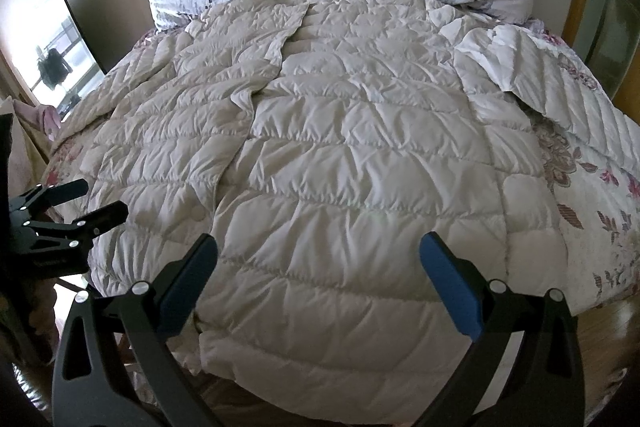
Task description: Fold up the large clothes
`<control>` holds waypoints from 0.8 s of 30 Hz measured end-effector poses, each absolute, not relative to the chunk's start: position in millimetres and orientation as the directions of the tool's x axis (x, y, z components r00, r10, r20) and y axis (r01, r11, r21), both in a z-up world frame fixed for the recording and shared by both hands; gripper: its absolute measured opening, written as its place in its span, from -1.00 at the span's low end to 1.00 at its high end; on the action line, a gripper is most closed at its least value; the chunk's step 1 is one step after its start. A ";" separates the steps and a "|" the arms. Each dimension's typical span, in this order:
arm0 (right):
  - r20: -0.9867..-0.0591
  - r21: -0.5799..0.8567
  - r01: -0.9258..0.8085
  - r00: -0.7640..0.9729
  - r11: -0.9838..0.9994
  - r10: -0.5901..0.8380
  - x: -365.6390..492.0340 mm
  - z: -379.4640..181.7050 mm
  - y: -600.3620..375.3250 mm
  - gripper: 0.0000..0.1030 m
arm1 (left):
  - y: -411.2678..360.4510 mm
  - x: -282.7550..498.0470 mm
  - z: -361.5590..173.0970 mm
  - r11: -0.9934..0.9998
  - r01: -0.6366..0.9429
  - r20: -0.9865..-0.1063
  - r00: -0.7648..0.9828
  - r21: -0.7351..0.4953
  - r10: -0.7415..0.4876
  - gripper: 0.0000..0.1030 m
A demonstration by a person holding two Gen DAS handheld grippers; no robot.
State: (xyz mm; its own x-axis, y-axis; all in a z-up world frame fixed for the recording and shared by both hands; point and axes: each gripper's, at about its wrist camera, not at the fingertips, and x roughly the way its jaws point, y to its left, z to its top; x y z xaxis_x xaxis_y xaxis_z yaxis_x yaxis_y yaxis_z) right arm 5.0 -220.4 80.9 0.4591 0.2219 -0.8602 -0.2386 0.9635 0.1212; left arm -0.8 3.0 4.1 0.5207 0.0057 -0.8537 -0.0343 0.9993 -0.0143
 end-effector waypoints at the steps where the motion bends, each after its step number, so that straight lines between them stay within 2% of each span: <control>1: -0.860 0.123 -0.239 0.459 0.963 0.223 5.1 80.6 -220.2 0.97 | 4.1 0.6 4.0 0.999 -0.035 -0.854 0.521 -0.014 0.006 0.97; 13: -0.845 0.147 -0.219 0.479 0.965 0.237 14.8 83.0 -228.4 0.97 | 8.9 11.1 3.7 0.999 -0.034 -0.857 0.515 -0.008 0.011 0.97; 22: -0.802 0.189 -0.096 0.559 0.977 0.210 44.7 87.6 -278.5 0.97 | 11.3 29.7 1.9 0.999 -0.012 -0.864 0.503 -0.035 -0.025 0.97; 24: -0.794 0.218 -0.013 0.579 0.976 0.185 56.1 85.9 -304.7 0.97 | 12.2 34.8 2.2 0.999 -0.005 -0.863 0.503 -0.043 -0.035 0.97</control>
